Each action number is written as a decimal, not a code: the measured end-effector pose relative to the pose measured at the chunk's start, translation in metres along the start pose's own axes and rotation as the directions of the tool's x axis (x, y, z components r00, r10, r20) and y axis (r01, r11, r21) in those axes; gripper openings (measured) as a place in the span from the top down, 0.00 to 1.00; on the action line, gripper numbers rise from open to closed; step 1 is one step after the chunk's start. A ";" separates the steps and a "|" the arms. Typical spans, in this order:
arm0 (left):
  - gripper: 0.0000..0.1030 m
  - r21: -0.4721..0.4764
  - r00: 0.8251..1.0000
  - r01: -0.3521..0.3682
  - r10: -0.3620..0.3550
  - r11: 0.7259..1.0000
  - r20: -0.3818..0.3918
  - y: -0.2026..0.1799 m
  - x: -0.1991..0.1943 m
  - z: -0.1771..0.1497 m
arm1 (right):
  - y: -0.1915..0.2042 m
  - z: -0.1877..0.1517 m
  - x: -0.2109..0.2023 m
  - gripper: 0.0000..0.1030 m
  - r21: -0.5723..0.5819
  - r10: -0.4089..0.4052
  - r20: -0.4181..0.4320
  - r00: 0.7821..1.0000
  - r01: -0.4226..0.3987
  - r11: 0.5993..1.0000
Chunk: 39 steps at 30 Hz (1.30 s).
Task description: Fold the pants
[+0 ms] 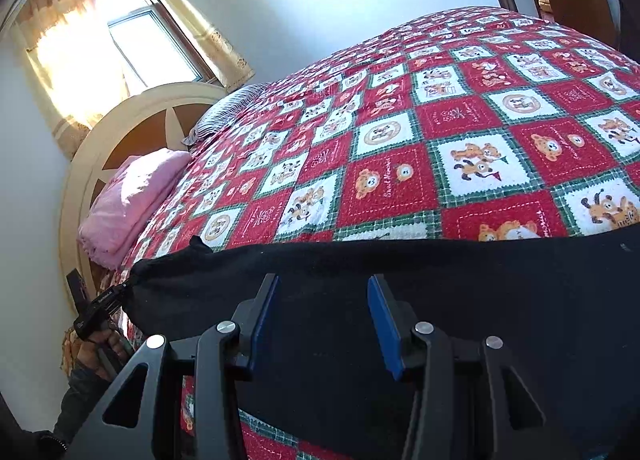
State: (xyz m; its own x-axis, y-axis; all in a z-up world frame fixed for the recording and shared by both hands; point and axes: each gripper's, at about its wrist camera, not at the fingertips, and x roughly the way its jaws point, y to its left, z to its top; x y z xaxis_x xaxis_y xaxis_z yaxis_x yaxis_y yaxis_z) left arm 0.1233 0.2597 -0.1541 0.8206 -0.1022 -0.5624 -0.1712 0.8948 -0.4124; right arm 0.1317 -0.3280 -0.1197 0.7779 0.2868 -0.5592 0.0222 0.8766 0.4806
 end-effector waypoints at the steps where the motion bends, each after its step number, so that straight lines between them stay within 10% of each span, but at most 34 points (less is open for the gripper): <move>1: 0.79 -0.008 1.000 -0.011 0.011 1.000 0.006 0.004 -0.002 0.003 | 0.000 -0.001 0.000 0.54 -0.001 -0.003 -0.001 1.000 0.003 1.000; 9: 0.76 0.081 0.995 -0.090 0.093 0.993 -0.037 0.013 0.005 0.013 | 0.000 -0.013 0.011 0.54 -0.016 -0.038 -0.061 0.997 0.037 0.999; 20: 0.20 0.436 0.944 -0.292 0.331 0.851 -0.014 -0.012 0.000 -0.027 | 0.023 -0.044 0.021 0.45 -0.162 -0.102 -0.198 0.975 0.070 0.984; 24: 0.12 0.277 0.961 -0.257 0.275 0.926 -0.026 0.010 -0.008 -0.021 | 0.023 -0.048 0.019 0.44 -0.195 -0.109 -0.190 0.976 0.072 0.978; 31: 0.08 0.253 0.952 -0.299 0.267 0.920 0.151 -0.023 -0.048 0.004 | -0.006 -0.018 -0.043 0.45 -0.174 -0.180 -0.065 0.981 0.167 0.971; 39: 0.04 0.359 0.993 -0.115 0.106 0.926 0.046 -0.094 -0.024 -0.023 | -0.136 0.024 -0.107 0.44 0.073 -0.465 -0.029 0.885 0.465 0.882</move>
State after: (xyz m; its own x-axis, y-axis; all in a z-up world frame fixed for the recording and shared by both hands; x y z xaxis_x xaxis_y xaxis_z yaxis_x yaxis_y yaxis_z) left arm 0.1073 0.1679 -0.1185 0.8217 0.0132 -0.5697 -0.0573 0.9966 -0.0595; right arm 0.0602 -0.4873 -0.1088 0.6601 -0.1423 -0.7375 0.4274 0.8786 0.2130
